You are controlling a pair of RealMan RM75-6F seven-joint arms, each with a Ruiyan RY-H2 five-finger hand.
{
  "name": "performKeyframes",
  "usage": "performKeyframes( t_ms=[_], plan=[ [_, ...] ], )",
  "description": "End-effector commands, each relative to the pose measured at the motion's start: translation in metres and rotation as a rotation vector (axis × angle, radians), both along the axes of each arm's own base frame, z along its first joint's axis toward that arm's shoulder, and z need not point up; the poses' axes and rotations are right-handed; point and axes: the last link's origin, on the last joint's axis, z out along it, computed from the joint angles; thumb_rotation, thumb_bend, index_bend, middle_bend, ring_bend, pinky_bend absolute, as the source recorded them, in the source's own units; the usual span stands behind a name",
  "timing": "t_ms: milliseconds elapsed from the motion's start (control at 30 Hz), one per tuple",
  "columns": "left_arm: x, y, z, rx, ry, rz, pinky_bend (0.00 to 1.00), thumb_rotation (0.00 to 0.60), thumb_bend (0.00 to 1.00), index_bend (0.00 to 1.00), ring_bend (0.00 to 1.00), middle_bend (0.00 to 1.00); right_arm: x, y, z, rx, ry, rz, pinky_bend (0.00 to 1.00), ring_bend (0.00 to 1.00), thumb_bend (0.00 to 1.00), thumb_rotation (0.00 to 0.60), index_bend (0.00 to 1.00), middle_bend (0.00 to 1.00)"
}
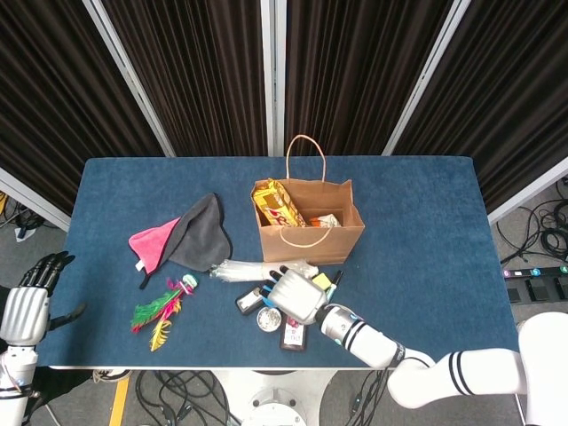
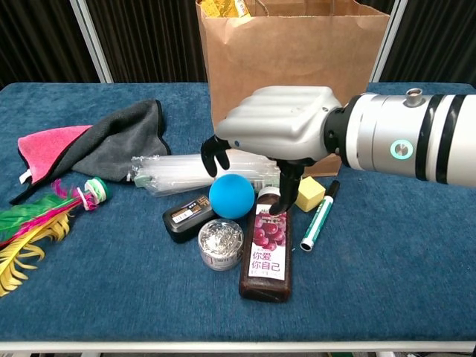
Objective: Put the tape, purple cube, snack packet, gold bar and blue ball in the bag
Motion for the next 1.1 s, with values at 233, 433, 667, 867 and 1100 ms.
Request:
performKeyframes(
  t_ms=[233, 433, 667, 867, 1100],
  plan=[
    [-0.002, 0.000, -0.002, 0.000, 0.003, -0.002, 0.25, 0.600, 0.22, 0.22, 0.16, 0.26, 0.005, 0.000, -0.015, -0.066, 0.057, 0.227, 0.33, 0.21, 0.00, 0.600, 0.32, 0.31],
    [-0.003, 0.000, -0.002, -0.001, -0.014, 0.004, 0.25, 0.600, 0.22, 0.22, 0.16, 0.26, 0.004, -0.008, -0.016, -0.066, 0.109, 0.323, 0.33, 0.21, 0.00, 0.600, 0.33, 0.31],
    [-0.004, 0.003, -0.002, 0.000, -0.009, 0.005, 0.25, 0.600, 0.22, 0.22, 0.16, 0.26, 0.011, -0.025, -0.015, -0.064, 0.204, 0.457, 0.34, 0.20, 0.00, 0.600, 0.34, 0.31],
    [-0.005, 0.004, -0.004, -0.004, -0.008, 0.012, 0.25, 0.600, 0.22, 0.22, 0.16, 0.26, 0.010, -0.031, -0.023, -0.043, 0.224, 0.495, 0.34, 0.20, 0.00, 0.600, 0.35, 0.31],
    [-0.007, 0.005, -0.003, 0.001, -0.009, 0.015, 0.25, 0.600, 0.22, 0.22, 0.16, 0.26, 0.009, -0.035, -0.031, -0.015, 0.214, 0.489, 0.34, 0.20, 0.00, 0.600, 0.35, 0.31]
  ],
)
